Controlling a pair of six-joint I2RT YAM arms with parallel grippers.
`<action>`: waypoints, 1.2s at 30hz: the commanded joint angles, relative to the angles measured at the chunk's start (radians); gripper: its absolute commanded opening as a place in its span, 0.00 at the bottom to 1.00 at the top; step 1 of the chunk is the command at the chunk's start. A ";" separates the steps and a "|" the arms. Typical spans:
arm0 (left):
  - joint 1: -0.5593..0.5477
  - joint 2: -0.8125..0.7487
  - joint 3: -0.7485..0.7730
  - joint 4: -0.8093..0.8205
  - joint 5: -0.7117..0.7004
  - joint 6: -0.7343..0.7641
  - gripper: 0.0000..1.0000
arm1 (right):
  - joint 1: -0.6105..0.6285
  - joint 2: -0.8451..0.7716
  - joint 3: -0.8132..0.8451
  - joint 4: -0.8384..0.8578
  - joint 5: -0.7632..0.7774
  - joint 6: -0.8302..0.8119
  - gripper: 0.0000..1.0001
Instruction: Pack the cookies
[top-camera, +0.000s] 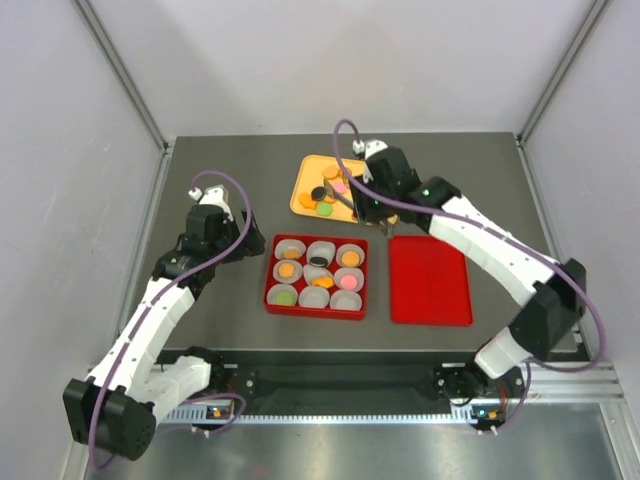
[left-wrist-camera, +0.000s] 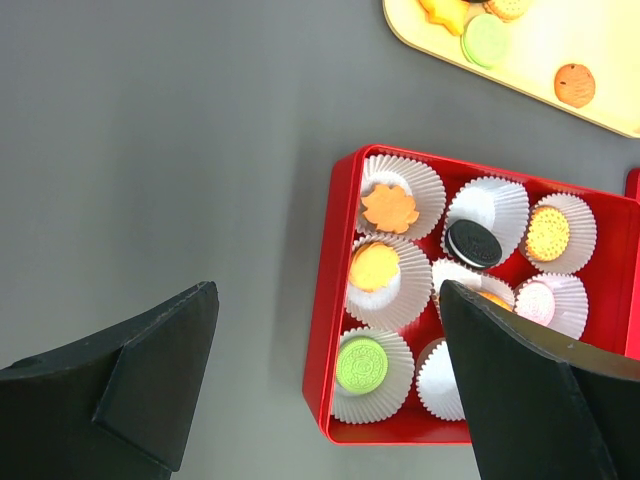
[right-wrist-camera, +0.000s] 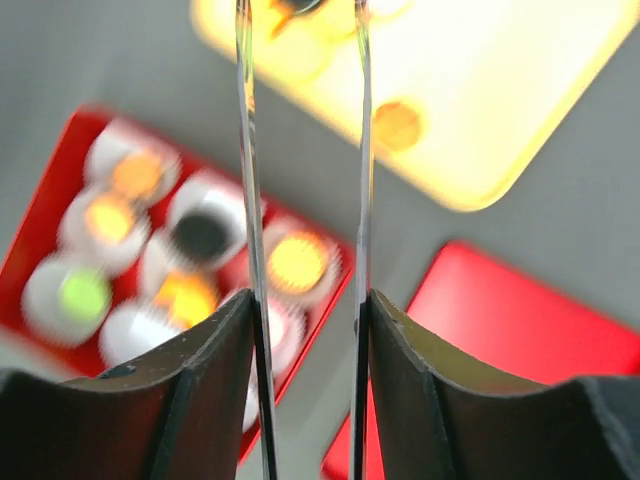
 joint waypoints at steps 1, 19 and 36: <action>0.007 -0.018 -0.003 0.048 0.010 0.006 0.97 | -0.064 0.146 0.119 0.053 0.034 -0.046 0.45; 0.010 -0.015 -0.006 0.048 0.011 0.006 0.96 | -0.184 0.423 0.303 0.079 -0.059 -0.011 0.46; 0.010 -0.019 -0.006 0.048 0.011 0.006 0.96 | -0.198 0.492 0.335 0.097 -0.129 0.037 0.47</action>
